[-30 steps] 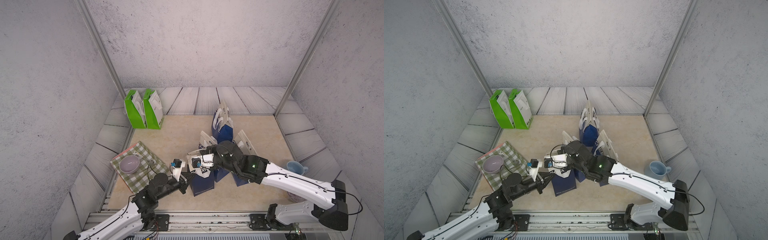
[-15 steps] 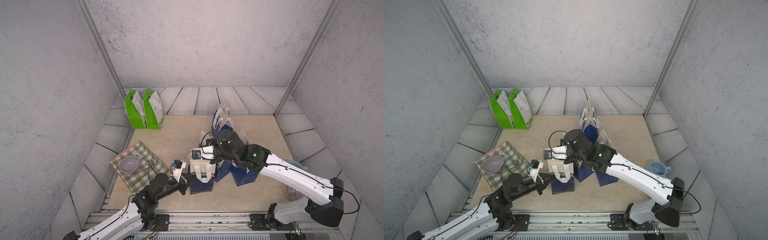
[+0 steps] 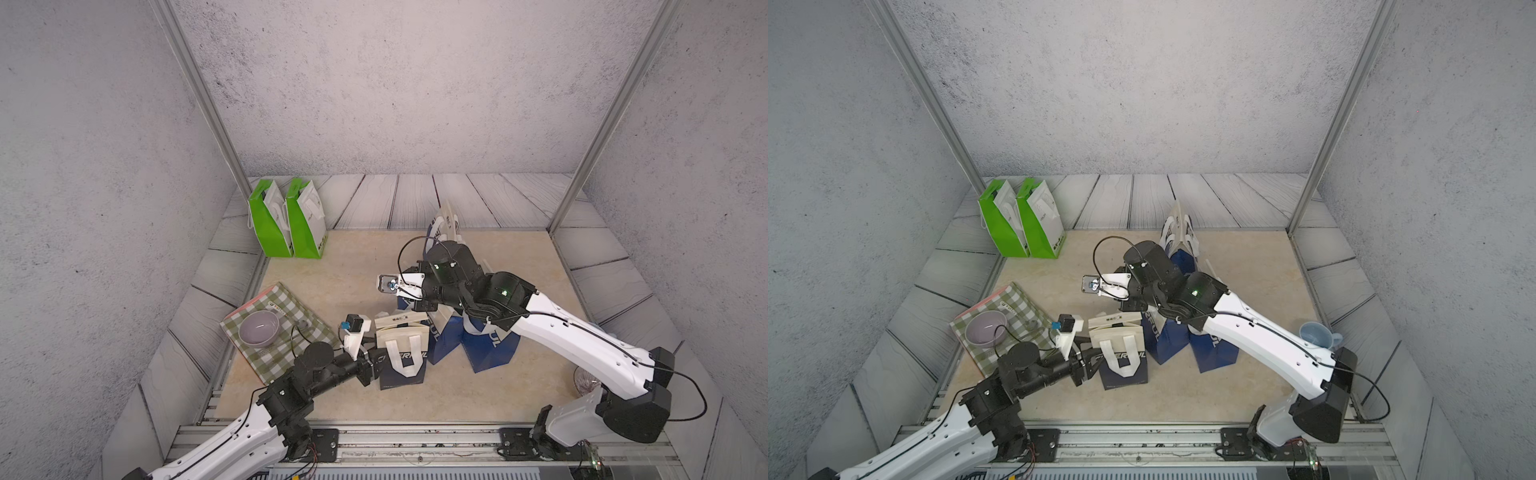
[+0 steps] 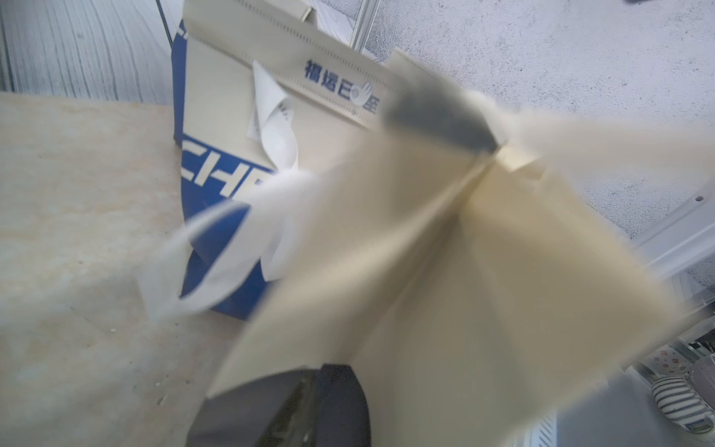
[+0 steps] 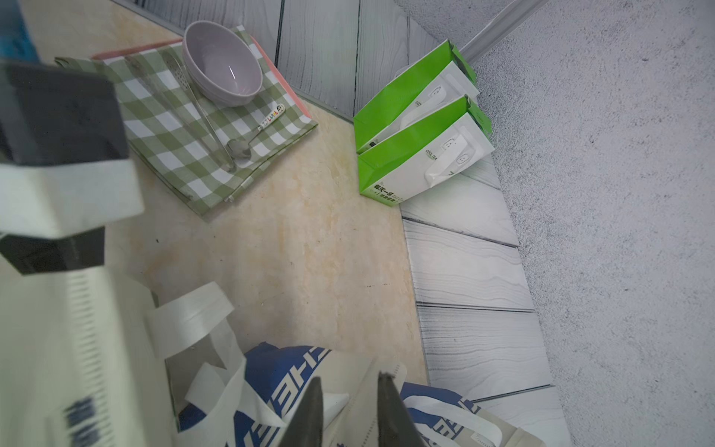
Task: Open the takeout bag
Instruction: Open the takeout bag at the center of the board, then pick up the takeout bag at the center of the board.
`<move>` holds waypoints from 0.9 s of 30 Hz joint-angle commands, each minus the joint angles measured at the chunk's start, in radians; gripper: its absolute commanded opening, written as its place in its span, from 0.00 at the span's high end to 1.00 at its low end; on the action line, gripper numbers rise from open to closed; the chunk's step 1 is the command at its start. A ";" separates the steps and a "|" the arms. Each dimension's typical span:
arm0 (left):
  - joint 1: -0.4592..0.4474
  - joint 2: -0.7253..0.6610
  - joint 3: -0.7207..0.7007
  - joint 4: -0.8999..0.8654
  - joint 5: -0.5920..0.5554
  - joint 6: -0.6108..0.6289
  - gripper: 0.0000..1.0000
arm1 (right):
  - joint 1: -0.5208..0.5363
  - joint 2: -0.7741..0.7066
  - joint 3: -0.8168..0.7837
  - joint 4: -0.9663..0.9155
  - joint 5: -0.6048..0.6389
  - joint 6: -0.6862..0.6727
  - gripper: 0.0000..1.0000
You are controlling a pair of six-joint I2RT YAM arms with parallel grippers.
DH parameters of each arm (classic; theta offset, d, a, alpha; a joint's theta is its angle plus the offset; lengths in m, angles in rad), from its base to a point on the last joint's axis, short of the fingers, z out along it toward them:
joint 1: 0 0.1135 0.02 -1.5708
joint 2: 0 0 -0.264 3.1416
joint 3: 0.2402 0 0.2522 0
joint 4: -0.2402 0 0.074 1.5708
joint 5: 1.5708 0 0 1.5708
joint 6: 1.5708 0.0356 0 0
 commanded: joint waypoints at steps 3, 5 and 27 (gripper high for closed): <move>-0.004 0.021 0.091 -0.035 -0.008 0.063 0.52 | -0.013 -0.052 0.024 -0.014 -0.080 0.115 0.72; -0.004 0.047 0.124 -0.052 0.005 0.082 0.56 | -0.016 -0.079 0.014 -0.003 -0.086 0.143 0.70; -0.001 0.160 0.657 -0.522 -0.248 0.260 1.00 | -0.077 -0.430 -0.327 0.180 -0.010 0.348 0.68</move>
